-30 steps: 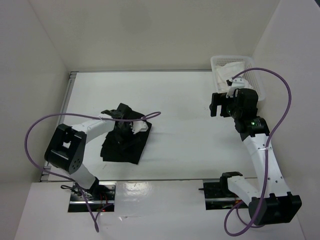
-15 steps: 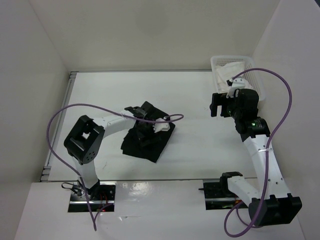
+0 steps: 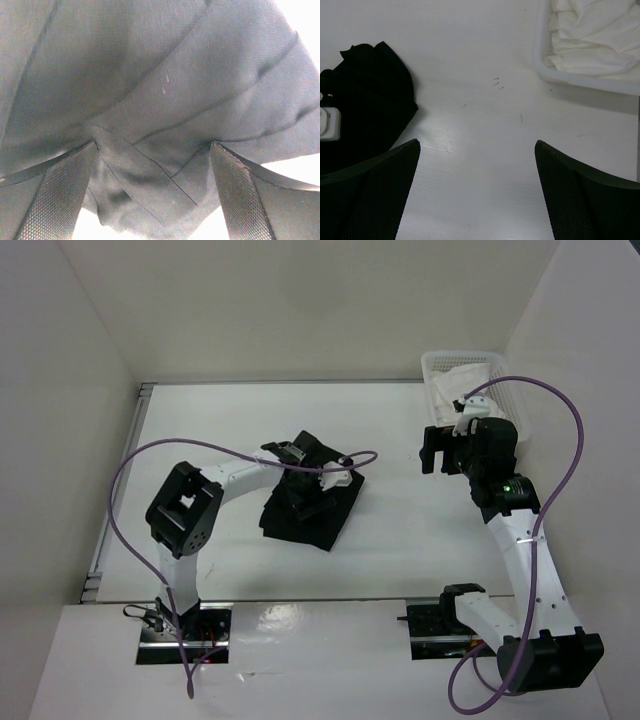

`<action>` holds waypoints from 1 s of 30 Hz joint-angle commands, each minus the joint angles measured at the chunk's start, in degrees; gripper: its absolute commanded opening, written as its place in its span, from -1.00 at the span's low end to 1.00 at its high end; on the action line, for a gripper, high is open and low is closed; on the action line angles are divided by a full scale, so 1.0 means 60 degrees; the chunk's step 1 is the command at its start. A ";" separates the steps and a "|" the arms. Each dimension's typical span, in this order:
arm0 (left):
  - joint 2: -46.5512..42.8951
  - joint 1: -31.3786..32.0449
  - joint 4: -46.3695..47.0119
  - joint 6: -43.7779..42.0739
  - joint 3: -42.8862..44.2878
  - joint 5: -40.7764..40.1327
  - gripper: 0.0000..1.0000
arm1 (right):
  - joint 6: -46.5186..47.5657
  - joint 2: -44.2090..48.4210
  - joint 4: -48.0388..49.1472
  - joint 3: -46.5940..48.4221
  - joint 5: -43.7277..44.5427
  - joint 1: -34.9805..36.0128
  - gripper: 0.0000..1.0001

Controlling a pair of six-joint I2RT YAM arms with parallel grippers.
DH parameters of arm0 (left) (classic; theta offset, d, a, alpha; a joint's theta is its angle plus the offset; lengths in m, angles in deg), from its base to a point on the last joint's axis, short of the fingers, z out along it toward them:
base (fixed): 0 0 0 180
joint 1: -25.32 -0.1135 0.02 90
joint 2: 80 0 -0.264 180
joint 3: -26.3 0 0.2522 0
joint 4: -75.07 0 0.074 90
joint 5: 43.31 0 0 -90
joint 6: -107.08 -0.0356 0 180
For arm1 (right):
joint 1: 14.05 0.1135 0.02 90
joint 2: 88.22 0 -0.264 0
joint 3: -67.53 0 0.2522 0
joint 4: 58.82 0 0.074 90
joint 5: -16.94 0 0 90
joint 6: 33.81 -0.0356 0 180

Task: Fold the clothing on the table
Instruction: Fold the skirt

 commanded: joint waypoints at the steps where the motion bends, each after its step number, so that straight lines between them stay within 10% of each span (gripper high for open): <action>1: -0.1252 -0.0122 -0.0814 0.0347 -0.0098 0.0109 1.00 | 0.0053 0.0199 0.0312 -0.0020 -0.0128 -0.0073 0.99; 10: -0.5956 -0.1351 -0.2502 0.1094 0.0563 -0.0433 1.00 | 0.0141 0.0506 0.0312 -0.0020 -0.0215 -0.0073 0.99; 20: -1.1170 -0.5905 0.0427 0.3877 -0.3905 -0.0334 1.00 | -0.0517 0.0272 0.0590 -0.0108 0.1482 -0.0073 0.99; 30: -1.1206 -0.8925 0.0532 0.3954 -0.4566 0.1087 1.00 | -0.0797 -0.0737 0.0270 0.0170 0.2171 -0.0161 0.99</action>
